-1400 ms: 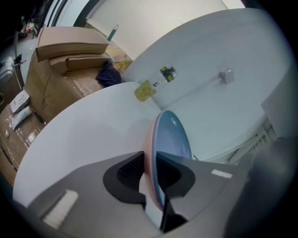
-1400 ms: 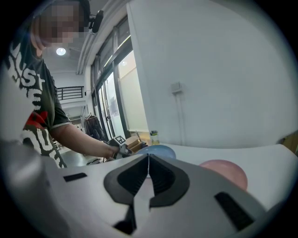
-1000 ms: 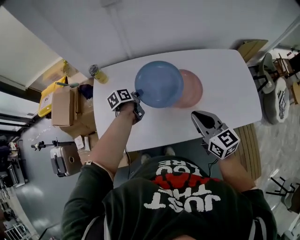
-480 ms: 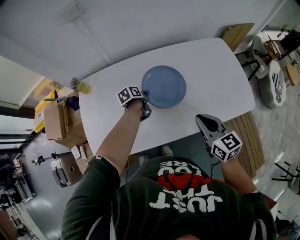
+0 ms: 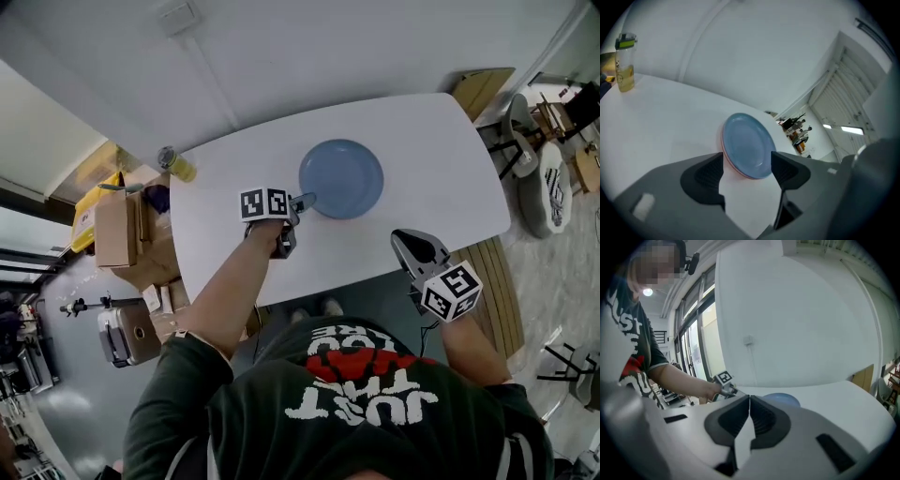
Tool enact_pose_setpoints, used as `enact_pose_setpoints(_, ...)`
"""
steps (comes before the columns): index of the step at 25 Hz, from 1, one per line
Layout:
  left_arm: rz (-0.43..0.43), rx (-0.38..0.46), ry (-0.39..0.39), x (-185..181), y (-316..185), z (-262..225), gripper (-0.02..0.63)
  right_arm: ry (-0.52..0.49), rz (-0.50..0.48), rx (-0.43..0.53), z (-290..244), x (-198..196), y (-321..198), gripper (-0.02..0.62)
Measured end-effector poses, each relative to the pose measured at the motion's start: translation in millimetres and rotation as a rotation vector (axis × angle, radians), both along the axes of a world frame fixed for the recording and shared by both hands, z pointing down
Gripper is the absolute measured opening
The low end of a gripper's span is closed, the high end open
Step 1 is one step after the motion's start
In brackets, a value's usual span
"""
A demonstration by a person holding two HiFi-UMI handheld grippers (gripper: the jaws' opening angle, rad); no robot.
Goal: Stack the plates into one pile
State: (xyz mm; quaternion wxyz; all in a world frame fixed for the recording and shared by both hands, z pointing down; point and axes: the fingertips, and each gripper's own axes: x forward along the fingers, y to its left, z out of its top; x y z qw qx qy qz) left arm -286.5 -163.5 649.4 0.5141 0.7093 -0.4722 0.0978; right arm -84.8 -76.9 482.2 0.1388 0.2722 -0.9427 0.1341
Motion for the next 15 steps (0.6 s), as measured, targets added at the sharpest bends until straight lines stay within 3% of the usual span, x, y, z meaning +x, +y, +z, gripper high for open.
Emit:
enact_pose_setpoints(3, 0.057, 0.241, 0.081, -13.5, 36.9, -56.3, 0.319, 0.007, 0.023, 0.033, -9.4, -11.7, -0.1, 0.006)
enact_pose_setpoints(5, 0.075, 0.355, 0.134, -28.0, 72.6, -88.0, 0.31, -0.008, 0.047, 0.03, -16.8, -16.6, 0.6, 0.006)
enact_pose_setpoints(7, 0.056, 0.458, 0.155, -46.7, 99.7, -117.8, 0.249, -0.013, 0.055, 0.029, -23.2, -20.2, -1.7, 0.006)
enact_pose_setpoints(11, -0.019, 0.624, 0.076, -62.4, 136.4, -157.9, 0.074, 0.012, 0.012, 0.054, -32.2, -13.6, -10.5, 0.006)
enact_pose_setpoints(15, -0.077, 0.73, -0.013, -39.0, 144.2, -178.3, 0.009, 0.002, -0.041, 0.074, -39.1, 15.4, -40.9, 0.006)
